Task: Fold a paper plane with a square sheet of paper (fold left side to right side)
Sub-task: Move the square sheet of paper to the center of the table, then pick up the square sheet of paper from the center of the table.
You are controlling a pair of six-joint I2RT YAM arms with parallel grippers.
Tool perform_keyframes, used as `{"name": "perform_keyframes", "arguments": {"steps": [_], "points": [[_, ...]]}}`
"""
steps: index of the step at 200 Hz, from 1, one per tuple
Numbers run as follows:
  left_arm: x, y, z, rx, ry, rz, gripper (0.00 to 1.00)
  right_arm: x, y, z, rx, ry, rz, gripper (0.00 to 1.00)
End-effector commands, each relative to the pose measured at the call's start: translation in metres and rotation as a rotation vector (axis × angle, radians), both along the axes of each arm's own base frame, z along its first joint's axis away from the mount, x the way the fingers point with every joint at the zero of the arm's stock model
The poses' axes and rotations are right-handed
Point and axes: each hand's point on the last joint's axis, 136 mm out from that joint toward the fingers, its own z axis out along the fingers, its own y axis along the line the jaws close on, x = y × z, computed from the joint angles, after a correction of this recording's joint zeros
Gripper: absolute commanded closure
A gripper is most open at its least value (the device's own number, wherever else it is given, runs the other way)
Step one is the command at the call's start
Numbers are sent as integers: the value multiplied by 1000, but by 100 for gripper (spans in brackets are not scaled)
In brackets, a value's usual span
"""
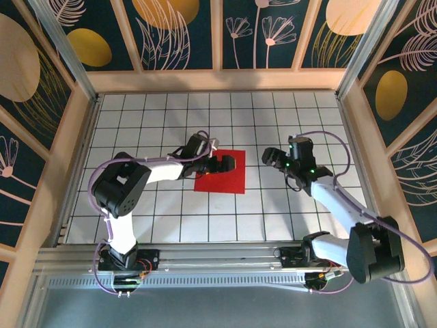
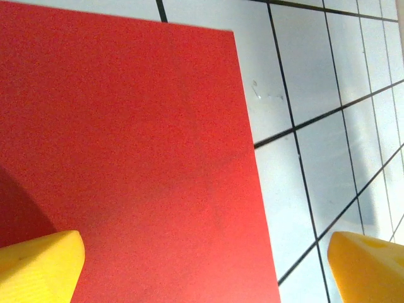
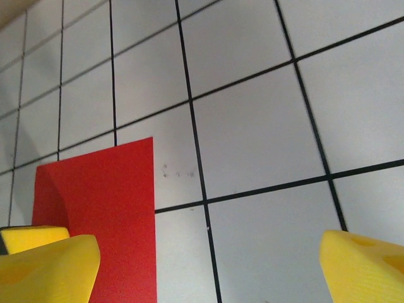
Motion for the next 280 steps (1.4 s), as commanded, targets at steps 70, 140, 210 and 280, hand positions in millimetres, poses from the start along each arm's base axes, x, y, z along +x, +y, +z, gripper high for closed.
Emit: {"name": "perform_keyframes", "arguments": {"steps": [70,140,210,280], "points": [[-15,21,28,47,64,131,1,24,57,-37,-107,126,143,4],[-38,59,30,45,76,184,15,36,100,-56,-176,178,256,1],[-51,65,-6,86,154,176,54,49,147,-68,-240,195,349,4],[-59,76,-31,152,189,184,65,43,163,-94,-294,253,382,3]]}}
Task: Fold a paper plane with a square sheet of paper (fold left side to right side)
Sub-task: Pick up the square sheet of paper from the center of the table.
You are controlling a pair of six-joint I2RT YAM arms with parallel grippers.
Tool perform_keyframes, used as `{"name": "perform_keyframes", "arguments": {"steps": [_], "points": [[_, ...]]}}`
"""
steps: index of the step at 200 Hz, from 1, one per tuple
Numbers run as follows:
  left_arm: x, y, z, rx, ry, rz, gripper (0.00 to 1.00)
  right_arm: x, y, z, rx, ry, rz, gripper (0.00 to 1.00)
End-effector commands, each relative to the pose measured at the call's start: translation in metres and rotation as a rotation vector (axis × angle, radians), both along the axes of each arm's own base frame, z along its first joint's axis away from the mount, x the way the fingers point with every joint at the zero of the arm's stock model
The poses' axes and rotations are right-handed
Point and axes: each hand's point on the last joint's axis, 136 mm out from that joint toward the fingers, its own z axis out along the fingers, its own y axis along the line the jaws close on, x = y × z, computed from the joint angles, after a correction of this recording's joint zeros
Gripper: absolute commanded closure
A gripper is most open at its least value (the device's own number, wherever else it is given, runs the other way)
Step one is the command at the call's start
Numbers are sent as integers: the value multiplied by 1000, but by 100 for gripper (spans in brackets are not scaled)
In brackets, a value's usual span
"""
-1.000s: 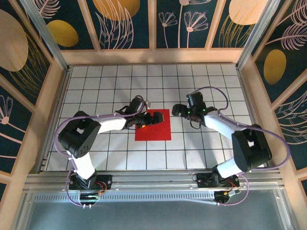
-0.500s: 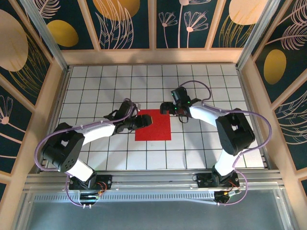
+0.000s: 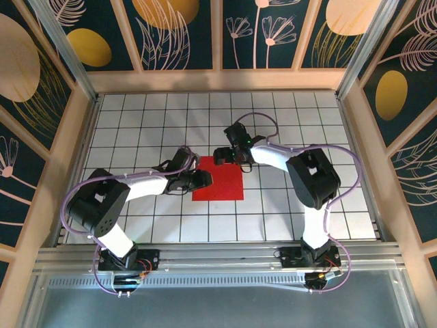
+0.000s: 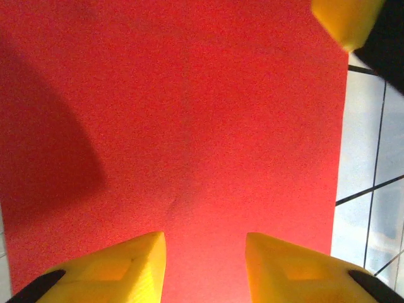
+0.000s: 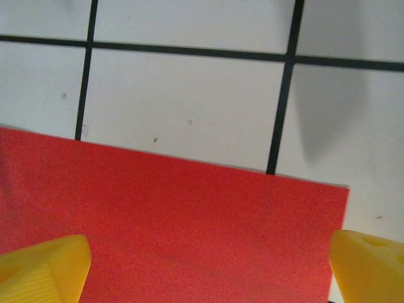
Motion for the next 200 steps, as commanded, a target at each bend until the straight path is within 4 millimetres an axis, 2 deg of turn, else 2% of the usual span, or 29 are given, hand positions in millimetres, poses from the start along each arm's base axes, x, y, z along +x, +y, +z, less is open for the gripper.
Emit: {"name": "perform_keyframes", "arguments": {"steps": [1,62,113,121,127,174,200], "points": [[-6,9,-16,45,27,2,65,-3,-4,-12,-69,21,0,3],[-10,13,-31,66,50,12,74,-25,-1,-19,-97,69,32,3],[-6,9,-29,44,39,19,77,-45,3,-14,-125,85,64,6],[-6,9,-29,37,38,19,77,-48,5,-13,-128,87,70,8],[-9,10,-38,49,59,19,77,-50,6,-14,-134,92,76,9],[-4,5,-31,16,40,24,77,-60,7,-21,-178,131,97,29],[-2,3,-27,3,25,27,74,-60,9,-18,-167,128,105,38]]}}
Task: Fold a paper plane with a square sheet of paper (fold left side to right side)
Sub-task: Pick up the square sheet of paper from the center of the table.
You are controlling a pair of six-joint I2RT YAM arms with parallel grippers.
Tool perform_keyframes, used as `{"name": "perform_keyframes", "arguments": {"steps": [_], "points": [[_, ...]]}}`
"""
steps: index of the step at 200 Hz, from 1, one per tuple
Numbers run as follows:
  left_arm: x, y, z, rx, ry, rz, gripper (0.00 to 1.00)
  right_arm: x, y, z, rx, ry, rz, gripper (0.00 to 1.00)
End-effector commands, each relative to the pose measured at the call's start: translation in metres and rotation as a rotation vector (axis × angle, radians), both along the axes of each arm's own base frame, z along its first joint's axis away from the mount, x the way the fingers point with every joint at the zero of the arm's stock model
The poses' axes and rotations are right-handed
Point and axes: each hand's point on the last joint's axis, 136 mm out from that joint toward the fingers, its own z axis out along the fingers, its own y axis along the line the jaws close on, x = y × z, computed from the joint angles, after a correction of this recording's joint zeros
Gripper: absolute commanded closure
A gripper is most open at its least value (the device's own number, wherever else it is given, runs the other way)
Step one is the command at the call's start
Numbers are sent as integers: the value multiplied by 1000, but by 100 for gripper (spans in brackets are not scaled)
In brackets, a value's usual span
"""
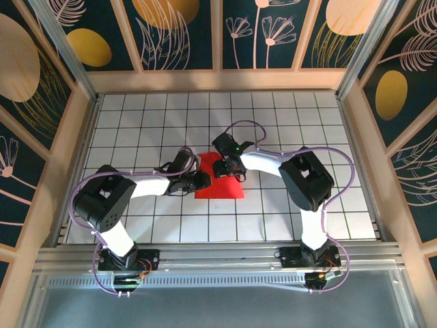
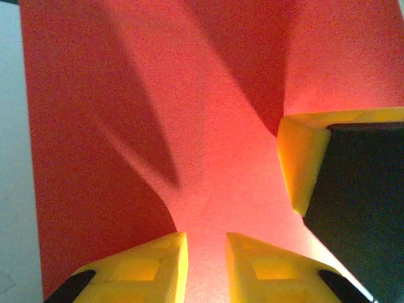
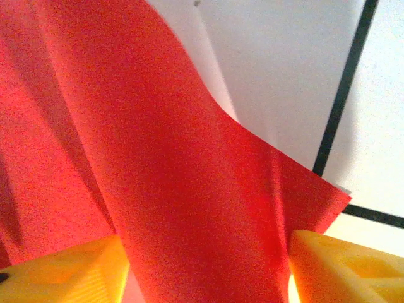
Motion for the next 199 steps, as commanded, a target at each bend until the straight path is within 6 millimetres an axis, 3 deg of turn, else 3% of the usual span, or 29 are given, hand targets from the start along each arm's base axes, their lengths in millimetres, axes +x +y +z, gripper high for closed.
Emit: {"name": "perform_keyframes", "arguments": {"steps": [1,47,80,110,156,168,199], "points": [[-6,6,-13,21,37,22,74,-12,-3,-1,-27,52,14,38],[11,16,17,31,-42,52,64,-12,1,9,45,62,32,55],[26,49,48,-12,-128,116,56,-13,3,26,182,73,44,65],[33,78,77,-77,-223,142,46,-15,4,49,334,83,59,69],[31,93,134,-308,-432,104,21,-17,-4,107,570,34,104,75],[27,89,151,-375,-491,69,18,-25,-1,126,636,23,137,75],[12,74,192,-527,-628,-58,10,-30,-16,183,789,-51,190,75]]}}
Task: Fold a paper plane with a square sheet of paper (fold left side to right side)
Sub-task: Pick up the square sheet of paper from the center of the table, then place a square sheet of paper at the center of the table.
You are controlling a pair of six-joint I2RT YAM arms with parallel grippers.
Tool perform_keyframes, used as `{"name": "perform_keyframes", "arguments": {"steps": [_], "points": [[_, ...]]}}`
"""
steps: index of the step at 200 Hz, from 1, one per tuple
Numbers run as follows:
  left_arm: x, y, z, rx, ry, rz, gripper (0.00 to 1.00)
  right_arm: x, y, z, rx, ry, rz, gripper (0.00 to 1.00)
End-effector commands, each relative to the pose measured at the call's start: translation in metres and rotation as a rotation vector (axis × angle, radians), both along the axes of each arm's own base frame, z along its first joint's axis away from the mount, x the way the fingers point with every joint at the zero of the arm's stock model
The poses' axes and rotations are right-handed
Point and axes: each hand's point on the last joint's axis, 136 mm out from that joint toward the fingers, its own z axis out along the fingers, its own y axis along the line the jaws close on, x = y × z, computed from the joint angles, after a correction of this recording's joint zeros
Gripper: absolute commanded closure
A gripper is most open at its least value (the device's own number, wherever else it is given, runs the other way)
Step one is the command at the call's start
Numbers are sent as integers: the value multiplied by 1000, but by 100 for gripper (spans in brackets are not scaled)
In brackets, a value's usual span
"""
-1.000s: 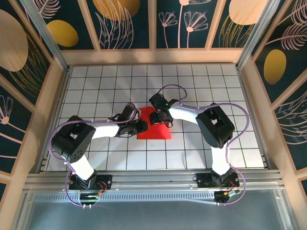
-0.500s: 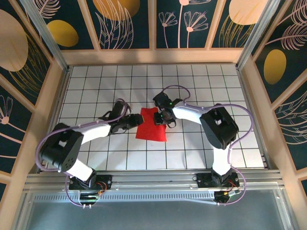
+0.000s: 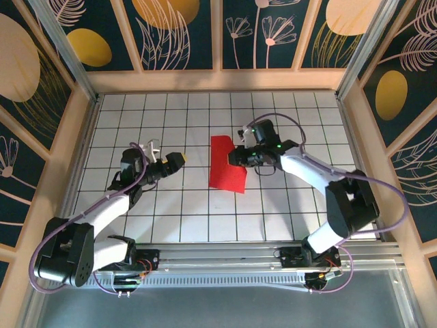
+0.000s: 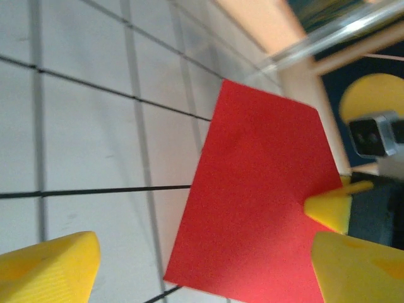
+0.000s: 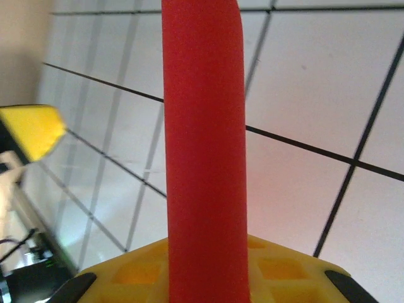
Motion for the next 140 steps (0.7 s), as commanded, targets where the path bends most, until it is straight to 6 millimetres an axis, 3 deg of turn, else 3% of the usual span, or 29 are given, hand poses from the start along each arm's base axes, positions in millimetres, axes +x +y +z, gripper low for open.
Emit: {"name": "perform_keyframes", "arguments": {"steps": [1,28,56,117,140], "points": [[-13,-20,59,-132,-233,-161,10,-14,4,57,186,-76,86,75],[-27,-28,93,-180,-370,-260,5,-40,5,108,313,-149,204,76],[-39,-34,124,-204,-487,-347,2,-69,7,148,412,-208,324,76],[-51,-51,153,-180,-592,-475,1,-120,28,195,517,-287,527,77],[-61,-64,161,-187,-622,-546,1,-124,34,203,535,-305,543,77]]}}
